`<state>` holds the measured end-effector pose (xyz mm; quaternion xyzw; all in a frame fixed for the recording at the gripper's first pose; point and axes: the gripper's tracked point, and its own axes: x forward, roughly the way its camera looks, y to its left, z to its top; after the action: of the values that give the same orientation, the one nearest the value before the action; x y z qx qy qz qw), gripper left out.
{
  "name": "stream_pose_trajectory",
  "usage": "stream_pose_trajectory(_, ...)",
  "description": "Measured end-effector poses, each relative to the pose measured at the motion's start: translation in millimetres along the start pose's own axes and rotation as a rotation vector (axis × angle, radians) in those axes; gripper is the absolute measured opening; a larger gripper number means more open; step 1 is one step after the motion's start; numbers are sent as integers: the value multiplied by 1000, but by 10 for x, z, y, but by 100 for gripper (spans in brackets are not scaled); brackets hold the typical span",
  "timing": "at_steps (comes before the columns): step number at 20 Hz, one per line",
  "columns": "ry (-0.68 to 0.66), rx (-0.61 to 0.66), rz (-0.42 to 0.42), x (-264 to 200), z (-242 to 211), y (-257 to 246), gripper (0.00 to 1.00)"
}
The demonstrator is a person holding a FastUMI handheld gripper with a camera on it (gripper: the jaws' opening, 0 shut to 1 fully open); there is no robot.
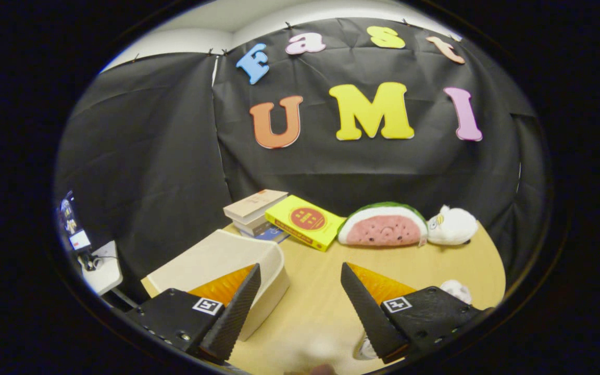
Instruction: Open the storage box then place both shoes into the box .Put the left shoe in first, then the right shoe, with the right side of both shoes facing outward in a uniform manner.
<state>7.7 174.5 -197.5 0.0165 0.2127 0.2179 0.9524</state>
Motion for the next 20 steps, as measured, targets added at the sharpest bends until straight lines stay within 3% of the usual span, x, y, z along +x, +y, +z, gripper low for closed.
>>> stream_pose_trajectory(9,208,267,109,393,-742,774,95)
stream_pose_trajectory(15,263,565,156,536,-887,850,96)
stream_pose_trajectory(20,297,675,211,591,-911,967,96)
